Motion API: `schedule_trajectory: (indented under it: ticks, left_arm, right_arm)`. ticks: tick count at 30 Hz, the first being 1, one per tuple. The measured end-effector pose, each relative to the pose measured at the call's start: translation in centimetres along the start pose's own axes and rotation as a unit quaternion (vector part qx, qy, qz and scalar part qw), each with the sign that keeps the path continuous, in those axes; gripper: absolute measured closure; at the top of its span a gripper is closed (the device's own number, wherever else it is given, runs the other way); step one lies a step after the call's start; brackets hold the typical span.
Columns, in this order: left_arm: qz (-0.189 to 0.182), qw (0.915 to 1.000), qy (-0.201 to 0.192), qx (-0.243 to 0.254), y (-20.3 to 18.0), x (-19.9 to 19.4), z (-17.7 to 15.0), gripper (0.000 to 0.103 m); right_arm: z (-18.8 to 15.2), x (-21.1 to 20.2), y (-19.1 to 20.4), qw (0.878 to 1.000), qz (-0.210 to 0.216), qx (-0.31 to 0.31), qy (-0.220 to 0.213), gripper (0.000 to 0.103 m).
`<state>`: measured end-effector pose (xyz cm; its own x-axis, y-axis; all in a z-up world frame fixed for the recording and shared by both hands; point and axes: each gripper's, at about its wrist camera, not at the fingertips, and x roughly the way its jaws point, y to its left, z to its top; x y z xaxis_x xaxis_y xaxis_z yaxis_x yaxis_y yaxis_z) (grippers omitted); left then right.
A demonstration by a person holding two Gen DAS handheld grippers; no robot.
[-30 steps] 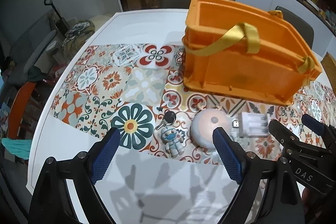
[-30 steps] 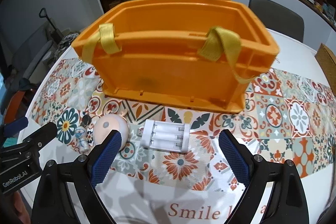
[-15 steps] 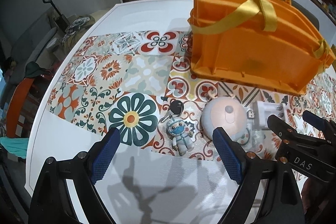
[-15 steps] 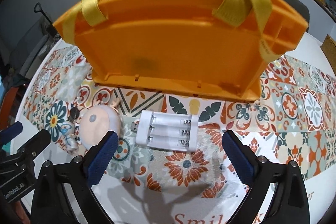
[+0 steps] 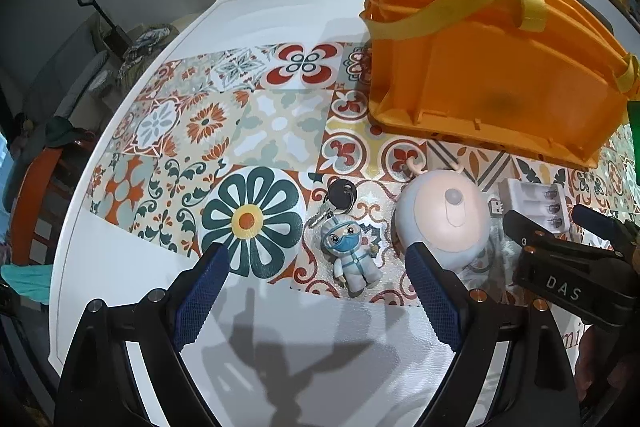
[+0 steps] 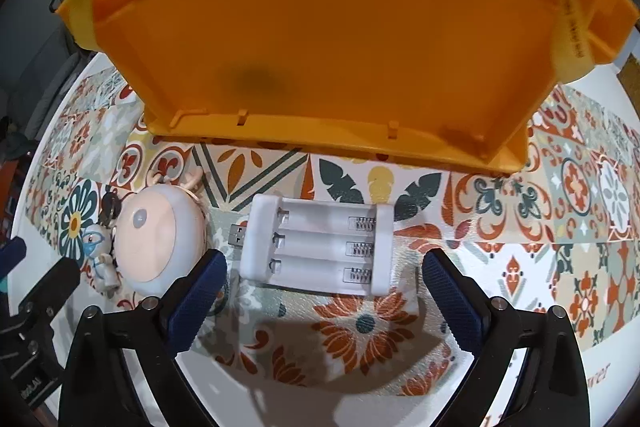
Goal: Organize rigid objects
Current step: 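Close the right tool on the white battery charger while the left tool grasps the pink lamp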
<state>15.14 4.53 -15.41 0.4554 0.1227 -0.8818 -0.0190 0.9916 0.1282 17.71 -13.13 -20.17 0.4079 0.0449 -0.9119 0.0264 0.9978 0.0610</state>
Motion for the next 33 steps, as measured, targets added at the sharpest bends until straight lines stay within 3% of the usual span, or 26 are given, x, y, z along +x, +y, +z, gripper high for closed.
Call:
schedule_trajectory:
  ticks: [11,33]
  left_arm:
    - [-0.002,1.0000,0.003,0.000,0.0,0.3,-0.1,0.013]
    - [-0.056,0.9982,0.000,0.023,-2.2,-0.2,0.4,0.013]
  right_arm:
    - [0.2,0.9,1.0,1.000,-0.003,-0.018,-0.001,0.024]
    - [-0.4,-2.9,-2.1,1.000,0.006,0.014,-0.025,0.024]
